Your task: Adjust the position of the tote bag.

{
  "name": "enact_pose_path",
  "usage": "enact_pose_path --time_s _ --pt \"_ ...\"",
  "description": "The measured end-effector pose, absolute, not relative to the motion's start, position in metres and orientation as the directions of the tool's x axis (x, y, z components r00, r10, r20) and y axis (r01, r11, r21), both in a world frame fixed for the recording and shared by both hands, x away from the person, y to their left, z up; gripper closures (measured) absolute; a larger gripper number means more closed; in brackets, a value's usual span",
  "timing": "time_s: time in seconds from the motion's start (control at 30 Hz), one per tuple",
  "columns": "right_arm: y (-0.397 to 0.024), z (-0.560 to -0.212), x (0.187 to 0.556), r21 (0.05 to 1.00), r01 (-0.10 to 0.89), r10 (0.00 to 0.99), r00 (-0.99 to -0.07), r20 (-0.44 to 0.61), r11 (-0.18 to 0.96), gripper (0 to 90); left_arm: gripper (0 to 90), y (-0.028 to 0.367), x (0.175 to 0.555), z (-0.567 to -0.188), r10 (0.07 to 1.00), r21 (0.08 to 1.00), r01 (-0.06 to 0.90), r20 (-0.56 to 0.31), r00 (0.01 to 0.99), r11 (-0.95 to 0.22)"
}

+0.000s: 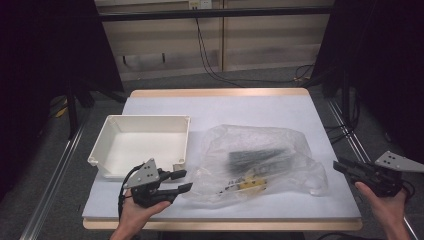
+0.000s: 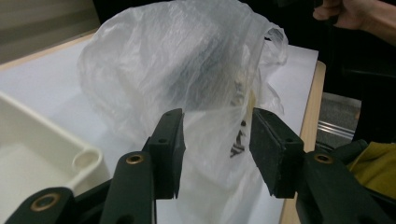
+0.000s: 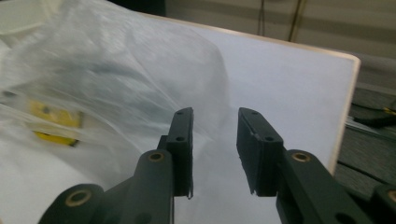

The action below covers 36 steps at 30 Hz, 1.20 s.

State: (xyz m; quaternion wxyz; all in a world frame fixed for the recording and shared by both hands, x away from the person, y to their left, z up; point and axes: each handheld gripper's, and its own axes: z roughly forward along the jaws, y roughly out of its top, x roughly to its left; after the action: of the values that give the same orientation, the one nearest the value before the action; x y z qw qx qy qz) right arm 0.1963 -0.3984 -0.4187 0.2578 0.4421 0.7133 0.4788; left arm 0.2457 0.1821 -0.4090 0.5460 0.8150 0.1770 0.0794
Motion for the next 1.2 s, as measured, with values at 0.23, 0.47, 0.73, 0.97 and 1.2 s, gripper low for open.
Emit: enact_pose_path --time_s 0.23,0.47,0.73,0.97,1.2 --pt "-0.36 -0.423 0.207 0.89 0.393 0.794 -0.605 0.061 0.232 74.6 60.4 0.126 0.265 -0.407 0.264 0.895 0.142 -0.028 0.964 -0.424" --pt "-0.324 -0.432 0.216 0.862 0.401 0.726 -0.686 0.058 0.309 75.3 75.5 0.081 0.279 -0.424 0.184 0.827 0.131 -0.034 0.982 -0.546" --pt "-0.305 -0.442 0.216 0.84 0.414 0.686 -0.724 0.07 0.351 76.9 64.0 0.071 0.284 -0.442 0.169 0.794 0.131 -0.037 0.985 -0.594" --pt "-0.295 -0.451 0.219 0.823 0.425 0.665 -0.743 0.08 0.376 76.9 59.9 0.063 0.286 -0.462 0.152 0.745 0.125 -0.031 0.988 -0.655" --pt "-0.29 -0.457 0.218 0.81 0.431 0.65 -0.755 0.083 0.397 76.8 74.6 0.065 0.289 -0.461 0.149 0.752 0.15 -0.069 0.986 -0.642"
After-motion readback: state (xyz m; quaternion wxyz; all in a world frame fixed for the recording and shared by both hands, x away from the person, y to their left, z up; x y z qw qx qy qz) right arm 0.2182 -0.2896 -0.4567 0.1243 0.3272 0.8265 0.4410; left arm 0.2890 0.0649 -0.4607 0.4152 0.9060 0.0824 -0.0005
